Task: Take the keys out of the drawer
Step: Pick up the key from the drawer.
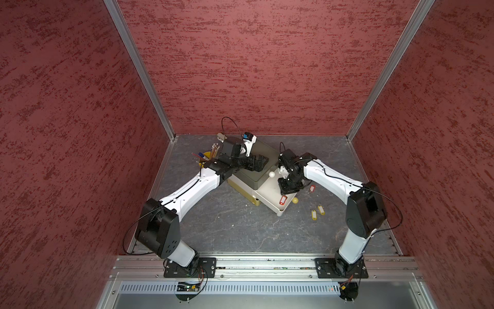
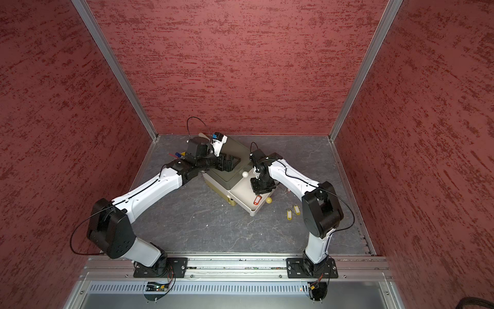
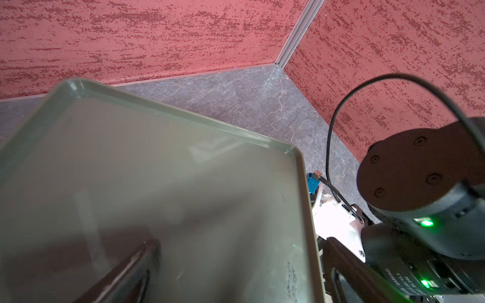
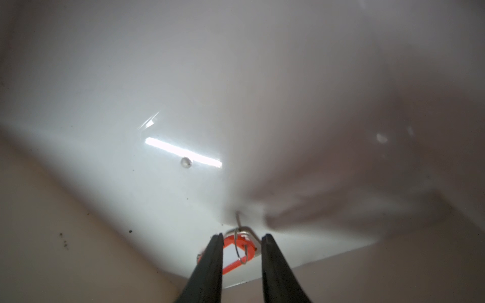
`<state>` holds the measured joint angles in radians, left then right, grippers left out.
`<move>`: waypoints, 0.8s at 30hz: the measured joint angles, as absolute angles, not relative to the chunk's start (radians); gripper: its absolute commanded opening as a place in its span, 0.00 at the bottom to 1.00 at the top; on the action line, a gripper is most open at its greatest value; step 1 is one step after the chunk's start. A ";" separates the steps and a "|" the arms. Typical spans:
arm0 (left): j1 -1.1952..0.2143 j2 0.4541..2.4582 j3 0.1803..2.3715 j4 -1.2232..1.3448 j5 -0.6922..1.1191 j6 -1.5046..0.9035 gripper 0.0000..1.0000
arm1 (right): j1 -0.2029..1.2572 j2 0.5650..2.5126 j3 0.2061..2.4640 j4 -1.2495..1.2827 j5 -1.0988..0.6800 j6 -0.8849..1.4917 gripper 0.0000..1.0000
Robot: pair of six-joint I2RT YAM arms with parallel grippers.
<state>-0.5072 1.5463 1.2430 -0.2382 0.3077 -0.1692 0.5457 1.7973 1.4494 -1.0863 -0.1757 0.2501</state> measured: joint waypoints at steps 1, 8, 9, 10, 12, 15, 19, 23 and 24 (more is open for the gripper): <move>-0.507 1.546 1.243 -0.238 0.308 -0.170 1.00 | 0.545 1.800 1.449 -1.086 -0.176 0.250 0.25; -0.507 1.546 1.240 -0.232 0.307 -0.179 1.00 | 0.544 1.804 1.442 -1.081 -0.180 0.247 0.12; -0.507 1.546 1.239 -0.230 0.307 -0.179 1.00 | 0.544 1.804 1.442 -1.081 -0.180 0.247 0.10; -0.507 1.546 1.237 -0.227 0.307 -0.179 1.00 | 0.544 1.804 1.442 -1.081 -0.179 0.247 0.06; -0.507 1.544 1.233 -0.222 0.306 -0.179 1.00 | 0.544 1.804 1.443 -1.081 -0.179 0.247 0.02; -0.508 1.544 1.230 -0.217 0.307 -0.179 1.00 | 0.544 1.798 1.443 -1.081 -0.175 0.249 0.00; -0.508 1.544 1.230 -0.216 0.307 -0.179 1.00 | 0.544 1.753 1.463 -1.094 -0.151 0.262 0.00; -0.508 1.544 1.230 -0.216 0.307 -0.179 1.00 | 0.532 1.667 1.522 -1.111 -0.120 0.285 0.00; -0.508 1.544 1.230 -0.216 0.308 -0.179 1.00 | 0.522 1.640 1.539 -1.116 -0.114 0.293 0.00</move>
